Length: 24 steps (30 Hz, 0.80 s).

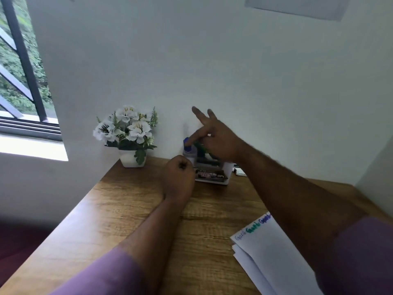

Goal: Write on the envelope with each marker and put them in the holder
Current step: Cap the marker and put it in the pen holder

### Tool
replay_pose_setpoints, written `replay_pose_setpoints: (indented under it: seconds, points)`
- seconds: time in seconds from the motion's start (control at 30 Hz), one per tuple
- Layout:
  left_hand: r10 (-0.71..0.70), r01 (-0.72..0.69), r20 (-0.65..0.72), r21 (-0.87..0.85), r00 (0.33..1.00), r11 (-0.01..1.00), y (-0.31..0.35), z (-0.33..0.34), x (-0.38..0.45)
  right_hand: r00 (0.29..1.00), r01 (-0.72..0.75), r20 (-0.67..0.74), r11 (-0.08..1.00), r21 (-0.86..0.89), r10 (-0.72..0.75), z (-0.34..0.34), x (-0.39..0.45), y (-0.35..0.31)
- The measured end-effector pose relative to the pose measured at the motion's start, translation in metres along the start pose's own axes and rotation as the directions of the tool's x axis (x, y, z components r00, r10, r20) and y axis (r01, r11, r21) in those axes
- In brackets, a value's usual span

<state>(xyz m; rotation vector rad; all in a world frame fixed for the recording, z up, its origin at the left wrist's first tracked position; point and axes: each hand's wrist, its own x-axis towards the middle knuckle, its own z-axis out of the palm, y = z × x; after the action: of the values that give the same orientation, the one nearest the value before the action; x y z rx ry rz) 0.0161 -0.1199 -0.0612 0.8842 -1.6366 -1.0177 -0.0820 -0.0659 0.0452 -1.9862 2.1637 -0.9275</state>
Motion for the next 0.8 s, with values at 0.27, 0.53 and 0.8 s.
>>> replay_pose_setpoints:
  seconds: [0.27, 0.53, 0.8]
  points:
    - [0.268, -0.327, 0.41, 0.081, 0.872, 0.942, 0.021, 0.015, -0.038, 0.947, -0.043, -0.32, 0.999, -0.026, 0.032, -0.05, -0.053, 0.041]
    - [0.211, -0.372, 0.76, 0.044, 0.615, 0.927, 0.027, 0.031, -0.048, 0.836, -0.451, 0.01, 0.699, -0.555, 0.548, -0.044, -0.115, 0.141]
    - [0.215, -0.325, 0.753, -0.002, 0.621, 0.946, 0.017, 0.034, -0.045, 0.886, -0.303, 0.004, 0.584, -0.753, 0.464, -0.033, -0.109, 0.141]
